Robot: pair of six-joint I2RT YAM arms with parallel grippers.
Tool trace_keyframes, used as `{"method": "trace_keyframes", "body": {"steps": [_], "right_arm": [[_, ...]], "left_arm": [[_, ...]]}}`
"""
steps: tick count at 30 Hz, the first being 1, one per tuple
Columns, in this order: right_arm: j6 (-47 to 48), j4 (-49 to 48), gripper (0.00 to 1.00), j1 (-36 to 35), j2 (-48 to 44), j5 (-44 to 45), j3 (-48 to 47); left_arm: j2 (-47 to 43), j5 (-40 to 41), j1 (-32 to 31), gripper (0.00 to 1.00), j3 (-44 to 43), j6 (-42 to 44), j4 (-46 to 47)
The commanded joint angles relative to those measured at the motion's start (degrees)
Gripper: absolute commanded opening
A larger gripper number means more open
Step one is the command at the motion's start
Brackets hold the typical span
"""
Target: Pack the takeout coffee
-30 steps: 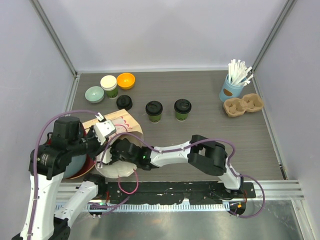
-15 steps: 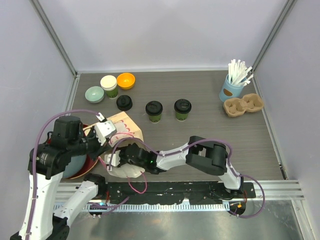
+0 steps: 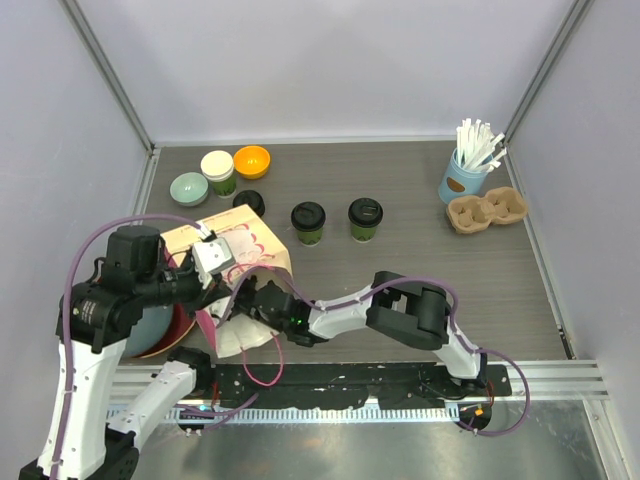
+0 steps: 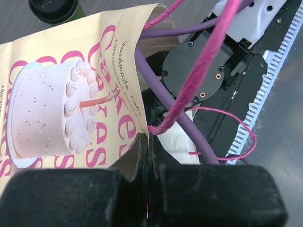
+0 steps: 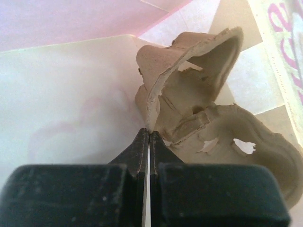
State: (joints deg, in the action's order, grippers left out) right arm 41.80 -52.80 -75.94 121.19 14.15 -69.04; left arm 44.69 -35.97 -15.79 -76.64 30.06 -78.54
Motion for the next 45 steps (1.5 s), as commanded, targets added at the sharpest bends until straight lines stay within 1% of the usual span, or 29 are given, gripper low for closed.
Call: {"method": "trace_keyframes", "body": {"steps": [1, 6, 9, 10, 13, 16, 19, 22, 25, 29, 32, 34, 35, 36, 38, 41, 42, 44, 45], "right_arm": [[-1.0, -5.3, 0.01, 1.8, 2.2, -1.1, -5.4], [0.8, -2.8, 0.01, 2.9, 4.8, 0.0, -8.2], [1.4, -2.0, 0.16, 2.9, 4.7, 0.4, -7.2], [0.9, -2.2, 0.3, 2.8, 4.1, -0.2, -6.2], [0.6, -2.4, 0.45, 2.1, 0.2, -1.6, -1.0], [0.0, -1.8, 0.52, 1.0, -4.1, -1.4, 3.8], [-1.4, -1.3, 0.56, -0.3, -7.6, -1.2, 8.0], [-2.2, 0.1, 0.58, -1.7, -10.5, -1.1, 11.5], [-4.6, 2.1, 0.59, -2.2, -14.5, -1.2, 14.7], [-7.4, 4.5, 0.6, -2.2, -20.1, -4.4, 19.7], [-9.4, 8.6, 0.59, -2.3, -25.0, -7.5, 20.6], [-11.0, 13.1, 0.6, -2.2, -27.1, -9.3, 20.3], [-11.6, 15.2, 0.6, -2.2, -29.7, -9.8, 19.7], [-12.5, 18.7, 0.59, -2.2, -30.8, -9.8, 19.5], [-14.6, 22.8, 0.59, -2.2, -34.5, -9.8, 18.3], [-18.0, 30.3, 0.6, -2.1, -38.5, -8.3, 16.5], [-18.7, 34.1, 0.6, -2.1, -41.4, -8.1, 15.9], [-21.0, 37.9, 0.6, -2.1, -44.1, -8.7, 13.9], [-21.8, 41.7, 0.6, -2.1, -46.6, -9.1, 13.1]], "left_arm": [[0.1, -5.4, -0.4, 0.0, -1.7, 1.4, -11.8], [0.8, -8.3, -0.5, 0.0, -4.5, 1.0, -13.0], [0.9, -7.4, -0.4, 0.0, -7.0, 1.0, -13.0], [0.9, -6.3, -0.4, 0.0, -7.6, 1.1, -13.1], [0.8, -2.1, -0.4, 0.0, -7.7, 1.8, -12.5], [0.2, 4.0, -0.5, 0.0, -5.0, 0.0, -10.3], [-0.1, 11.3, -0.5, 0.0, -0.8, -3.1, -5.3], [-0.7, 15.8, -0.4, 0.0, 2.8, -3.1, -2.8], [-1.1, 17.1, -0.4, 0.0, 5.2, -2.0, -2.5], [-1.0, 15.8, -0.4, 0.0, 4.5, -1.9, -3.1], [-0.7, 15.5, -0.4, 0.0, 2.7, -2.9, -3.1], [-0.3, 15.3, -0.4, 0.0, 1.4, -4.1, -2.9], [0.0, 15.1, -0.4, 0.0, -0.2, -4.7, -3.0], [0.6, 15.0, -0.4, 0.0, -1.0, -5.1, -3.0], [1.4, 14.2, -0.5, 0.0, -3.2, -6.4, -3.8], [2.9, 11.9, -0.4, 0.0, -5.6, -7.5, -5.2], [3.3, 10.1, -0.4, 0.0, -6.0, -7.7, -5.7], [4.4, 8.2, -0.4, 0.0, -6.7, -7.8, -7.4], [5.0, 7.0, -0.4, 0.0, -6.8, -8.1, -7.9]]}}
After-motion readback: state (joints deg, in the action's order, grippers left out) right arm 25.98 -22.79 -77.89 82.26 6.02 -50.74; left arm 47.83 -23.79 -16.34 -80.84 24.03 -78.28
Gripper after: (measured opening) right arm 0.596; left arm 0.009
